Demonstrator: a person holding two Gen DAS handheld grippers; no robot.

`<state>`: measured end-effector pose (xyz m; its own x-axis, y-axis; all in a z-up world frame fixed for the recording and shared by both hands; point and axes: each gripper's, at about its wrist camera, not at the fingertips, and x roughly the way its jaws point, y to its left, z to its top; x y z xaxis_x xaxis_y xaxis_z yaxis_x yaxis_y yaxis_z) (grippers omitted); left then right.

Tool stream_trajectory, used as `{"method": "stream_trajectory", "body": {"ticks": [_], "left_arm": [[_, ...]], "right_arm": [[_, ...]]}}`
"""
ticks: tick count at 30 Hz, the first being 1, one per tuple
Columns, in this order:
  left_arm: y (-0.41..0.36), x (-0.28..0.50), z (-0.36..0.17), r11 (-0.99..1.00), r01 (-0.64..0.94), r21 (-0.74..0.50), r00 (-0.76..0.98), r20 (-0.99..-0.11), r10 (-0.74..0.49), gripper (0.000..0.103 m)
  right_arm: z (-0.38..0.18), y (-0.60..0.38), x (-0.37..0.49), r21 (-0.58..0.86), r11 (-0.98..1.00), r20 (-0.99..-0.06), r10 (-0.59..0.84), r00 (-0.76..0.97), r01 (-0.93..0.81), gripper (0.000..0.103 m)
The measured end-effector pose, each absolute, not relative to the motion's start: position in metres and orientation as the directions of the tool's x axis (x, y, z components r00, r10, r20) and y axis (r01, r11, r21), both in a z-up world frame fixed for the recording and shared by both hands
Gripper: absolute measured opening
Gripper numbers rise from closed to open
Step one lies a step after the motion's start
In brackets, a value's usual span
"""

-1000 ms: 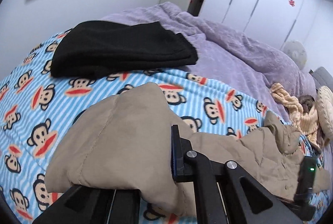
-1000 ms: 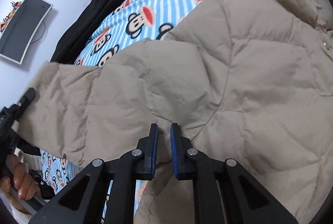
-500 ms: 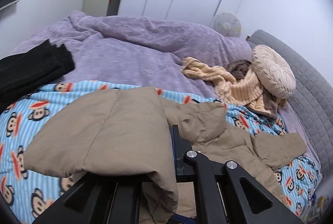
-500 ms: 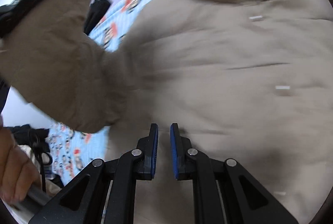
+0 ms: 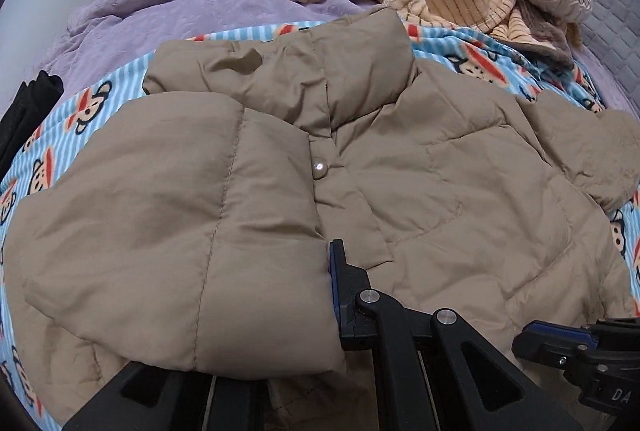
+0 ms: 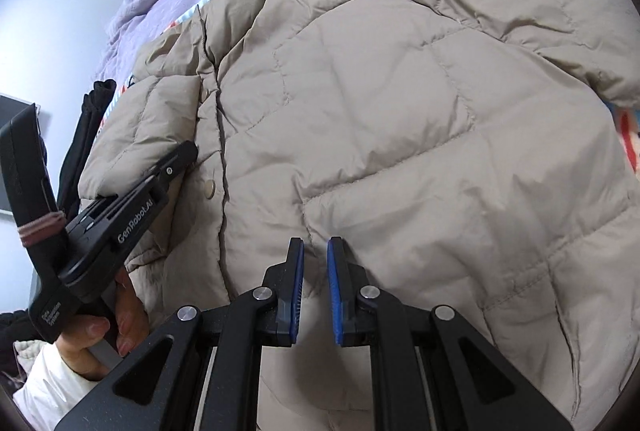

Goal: Fold large clothes

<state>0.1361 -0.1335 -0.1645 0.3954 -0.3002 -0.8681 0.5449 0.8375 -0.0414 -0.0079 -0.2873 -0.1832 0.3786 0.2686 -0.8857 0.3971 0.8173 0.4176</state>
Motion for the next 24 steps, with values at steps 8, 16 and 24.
{"method": "stream_trajectory", "body": {"ticks": [8, 16, 24], "left_arm": [[-0.109, 0.135, -0.125, 0.848, 0.527, -0.056, 0.443, -0.834, -0.33, 0.091], [0.001, 0.143, -0.093, 0.93, 0.363, -0.056, 0.531, -0.808, -0.256, 0.091], [0.103, 0.171, -0.159, 0.996, 0.087, 0.002, 0.432, -0.901, -0.036, 0.091]], "right_arm": [[-0.168, -0.282, 0.001, 0.36, 0.859, -0.898, 0.212, 0.385, 0.365, 0.015], [-0.116, -0.217, 0.023, 0.193, 0.976, -0.871, 0.121, 0.477, 0.106, 0.078], [-0.123, -0.09, 0.075, -0.162, 0.961, -0.853, -0.023, 0.521, -0.223, 0.079]]}}
